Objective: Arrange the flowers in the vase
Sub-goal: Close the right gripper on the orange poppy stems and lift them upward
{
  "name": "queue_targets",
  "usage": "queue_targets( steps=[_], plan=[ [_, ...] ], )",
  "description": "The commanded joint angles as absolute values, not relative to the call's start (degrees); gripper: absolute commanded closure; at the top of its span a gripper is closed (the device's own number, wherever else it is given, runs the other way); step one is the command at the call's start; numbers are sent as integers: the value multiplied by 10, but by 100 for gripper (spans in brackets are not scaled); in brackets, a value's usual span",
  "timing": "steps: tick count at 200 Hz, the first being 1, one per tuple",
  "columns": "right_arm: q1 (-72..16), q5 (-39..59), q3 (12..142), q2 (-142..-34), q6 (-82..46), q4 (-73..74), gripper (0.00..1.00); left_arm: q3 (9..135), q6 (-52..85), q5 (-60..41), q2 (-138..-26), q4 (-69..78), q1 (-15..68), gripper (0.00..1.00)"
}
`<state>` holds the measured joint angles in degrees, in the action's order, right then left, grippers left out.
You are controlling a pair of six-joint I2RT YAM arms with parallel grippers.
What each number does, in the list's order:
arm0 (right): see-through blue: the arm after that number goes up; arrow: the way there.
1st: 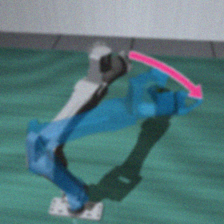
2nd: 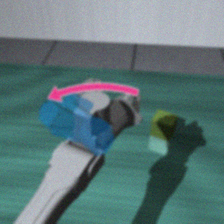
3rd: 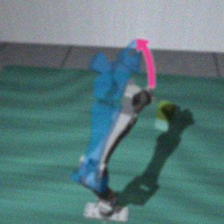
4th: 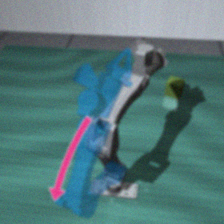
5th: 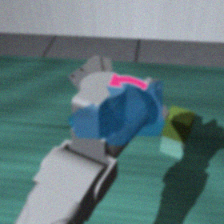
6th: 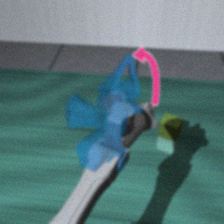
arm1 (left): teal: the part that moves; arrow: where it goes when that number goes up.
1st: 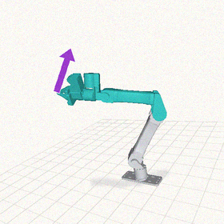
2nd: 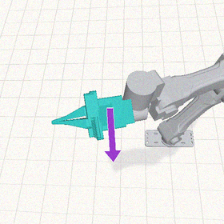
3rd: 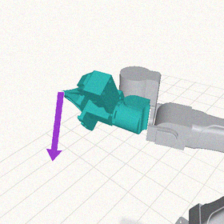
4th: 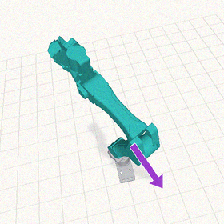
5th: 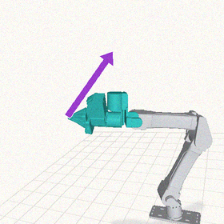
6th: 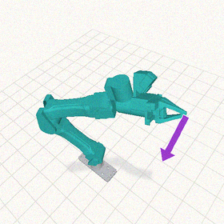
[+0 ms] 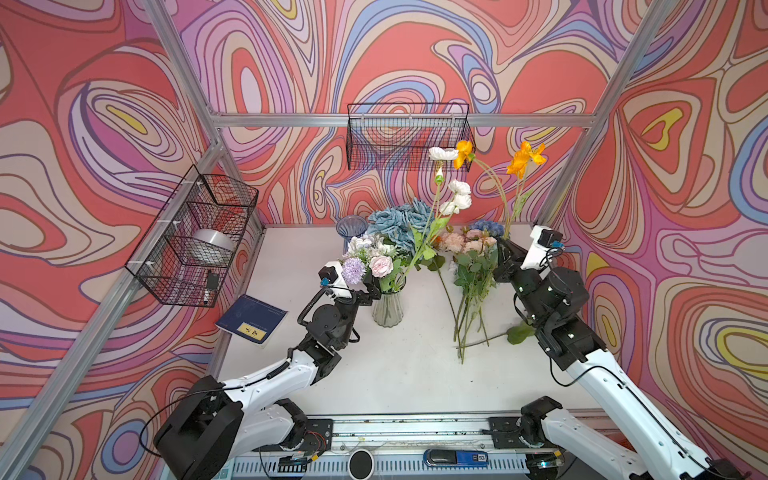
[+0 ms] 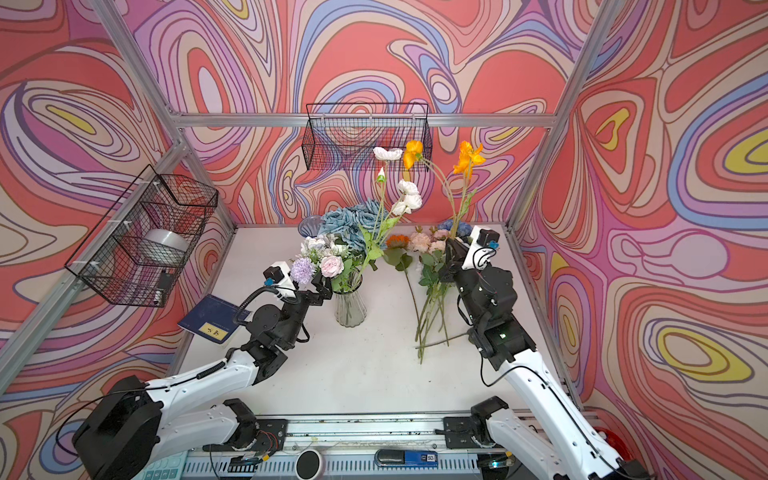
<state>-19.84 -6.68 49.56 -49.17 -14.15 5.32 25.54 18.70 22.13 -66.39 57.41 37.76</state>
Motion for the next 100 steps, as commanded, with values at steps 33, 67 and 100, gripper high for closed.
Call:
queue_targets(
  steps=[33,67,100],
  plan=[
    [-196,121,589,-475,-124,107,100,278,192,227,-660,575,372,2],
    [-196,198,588,-473,-153,241,100,277,192,229,-658,574,372,2],
    [-196,239,596,-517,-191,346,100,281,193,229,-657,566,372,2]
  ],
)
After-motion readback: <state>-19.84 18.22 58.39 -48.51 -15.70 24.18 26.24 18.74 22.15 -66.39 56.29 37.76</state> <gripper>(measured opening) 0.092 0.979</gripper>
